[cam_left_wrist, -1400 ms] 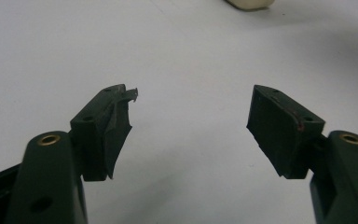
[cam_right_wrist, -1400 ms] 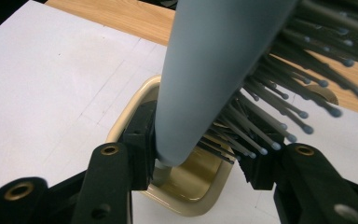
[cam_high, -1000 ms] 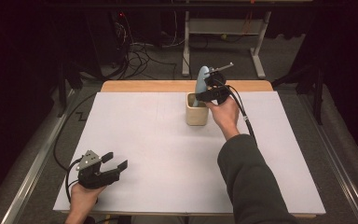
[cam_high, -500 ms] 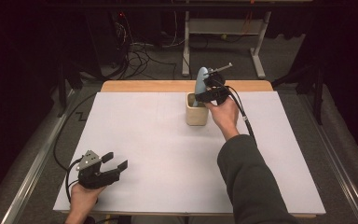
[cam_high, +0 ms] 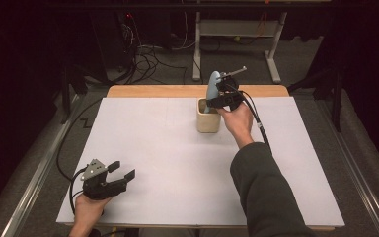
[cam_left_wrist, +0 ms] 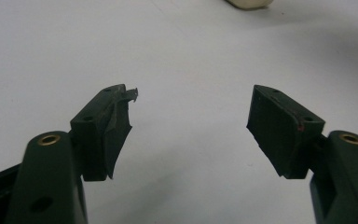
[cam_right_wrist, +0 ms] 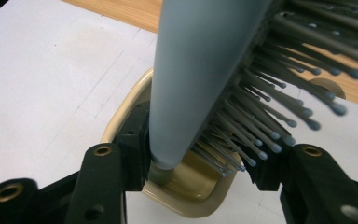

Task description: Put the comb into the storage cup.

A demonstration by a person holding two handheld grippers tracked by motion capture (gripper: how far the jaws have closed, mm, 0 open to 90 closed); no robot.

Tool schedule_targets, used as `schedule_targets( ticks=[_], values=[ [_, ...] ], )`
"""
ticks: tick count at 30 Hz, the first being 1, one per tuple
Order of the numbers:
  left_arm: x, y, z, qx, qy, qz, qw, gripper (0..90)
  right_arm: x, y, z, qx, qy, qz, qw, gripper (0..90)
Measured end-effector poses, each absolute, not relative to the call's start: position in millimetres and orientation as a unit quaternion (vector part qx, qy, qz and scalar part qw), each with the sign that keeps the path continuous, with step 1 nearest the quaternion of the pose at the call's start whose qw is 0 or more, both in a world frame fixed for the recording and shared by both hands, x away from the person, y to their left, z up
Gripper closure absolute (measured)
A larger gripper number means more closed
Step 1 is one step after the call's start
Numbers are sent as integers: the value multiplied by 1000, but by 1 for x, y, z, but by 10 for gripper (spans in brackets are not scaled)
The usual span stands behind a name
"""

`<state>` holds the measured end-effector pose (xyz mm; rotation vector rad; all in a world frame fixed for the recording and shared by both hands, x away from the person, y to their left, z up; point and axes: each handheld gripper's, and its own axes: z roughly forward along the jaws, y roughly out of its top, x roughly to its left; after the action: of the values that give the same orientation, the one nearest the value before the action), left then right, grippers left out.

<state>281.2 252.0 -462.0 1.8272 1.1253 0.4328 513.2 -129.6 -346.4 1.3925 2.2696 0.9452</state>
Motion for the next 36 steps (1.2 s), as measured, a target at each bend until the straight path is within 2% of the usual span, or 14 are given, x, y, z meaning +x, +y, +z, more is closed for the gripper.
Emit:
schedule_targets(
  ticks=[26, 36],
  values=[
    [281, 251, -462, 742, 456, 177, 458, 301, 512, -133, -343, 483, 791, 339, 160, 363],
    [282, 251, -462, 743, 456, 176, 458, 301, 511, -136, -342, 481, 792, 340, 162, 345]
  ],
)
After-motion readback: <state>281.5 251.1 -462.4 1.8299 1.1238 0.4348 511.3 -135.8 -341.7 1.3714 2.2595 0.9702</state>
